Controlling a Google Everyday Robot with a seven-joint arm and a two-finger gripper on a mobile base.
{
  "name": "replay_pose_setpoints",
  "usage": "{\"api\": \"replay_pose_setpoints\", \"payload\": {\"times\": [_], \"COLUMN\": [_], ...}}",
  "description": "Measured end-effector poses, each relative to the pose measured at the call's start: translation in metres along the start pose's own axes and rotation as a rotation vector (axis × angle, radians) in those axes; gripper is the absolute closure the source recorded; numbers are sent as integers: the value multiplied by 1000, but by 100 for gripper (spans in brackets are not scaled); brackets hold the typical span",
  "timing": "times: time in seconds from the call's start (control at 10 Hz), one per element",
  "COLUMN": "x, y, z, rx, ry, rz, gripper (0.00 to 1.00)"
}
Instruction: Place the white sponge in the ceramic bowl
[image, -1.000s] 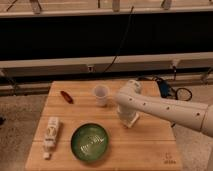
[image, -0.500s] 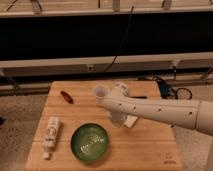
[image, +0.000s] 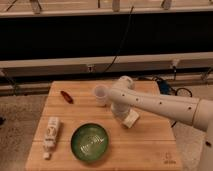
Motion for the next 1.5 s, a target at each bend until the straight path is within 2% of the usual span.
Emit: {"api": "replay_pose_setpoints", "payload": {"times": [0.2,0.3,0.7,1.0,1.3,1.4,1.5], "x": [19,22,28,34,42,45,48], "y": [8,10,20,24,33,33,33], "z": [5,7,17,22,32,35,38], "rx": [1,3,9,30,29,25,23], "ry": [-38,-51,-85,-79,-77,-75,-73], "rz": [40,51,74,78,88,90,94], "gripper": [23,20,20,20,20,22,28]}}
